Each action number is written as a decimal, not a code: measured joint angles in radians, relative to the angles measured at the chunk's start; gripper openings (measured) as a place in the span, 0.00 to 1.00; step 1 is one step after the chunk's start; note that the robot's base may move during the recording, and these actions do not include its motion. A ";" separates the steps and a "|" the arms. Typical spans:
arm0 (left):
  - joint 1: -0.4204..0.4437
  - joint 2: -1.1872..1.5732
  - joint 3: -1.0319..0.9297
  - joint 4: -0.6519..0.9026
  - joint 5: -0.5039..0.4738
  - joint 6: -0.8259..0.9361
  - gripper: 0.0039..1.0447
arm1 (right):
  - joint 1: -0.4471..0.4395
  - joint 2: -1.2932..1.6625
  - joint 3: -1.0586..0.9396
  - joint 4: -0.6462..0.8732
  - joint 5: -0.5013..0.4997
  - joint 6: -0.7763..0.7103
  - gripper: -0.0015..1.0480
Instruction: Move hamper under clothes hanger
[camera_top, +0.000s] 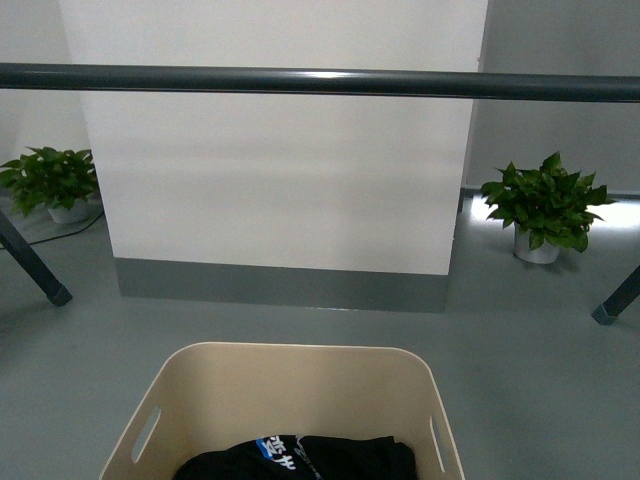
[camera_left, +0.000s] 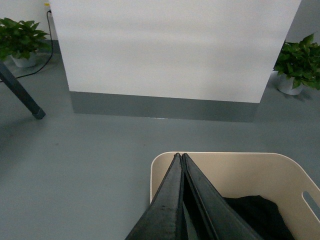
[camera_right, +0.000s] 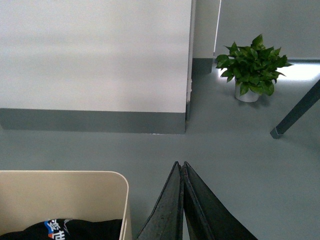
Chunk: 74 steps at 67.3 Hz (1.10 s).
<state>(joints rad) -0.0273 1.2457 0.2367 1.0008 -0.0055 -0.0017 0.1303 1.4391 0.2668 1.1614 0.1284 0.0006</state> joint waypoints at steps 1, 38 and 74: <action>0.003 -0.007 -0.005 -0.002 0.002 0.000 0.03 | -0.002 -0.008 -0.006 -0.003 -0.002 0.000 0.02; 0.025 -0.290 -0.185 -0.108 0.006 0.000 0.03 | -0.121 -0.388 -0.193 -0.202 -0.122 0.000 0.02; 0.025 -0.643 -0.218 -0.409 0.006 0.000 0.03 | -0.128 -0.755 -0.257 -0.498 -0.127 0.000 0.02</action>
<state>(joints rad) -0.0021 0.6029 0.0185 0.5919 0.0002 -0.0013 0.0021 0.6846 0.0097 0.6632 0.0013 0.0002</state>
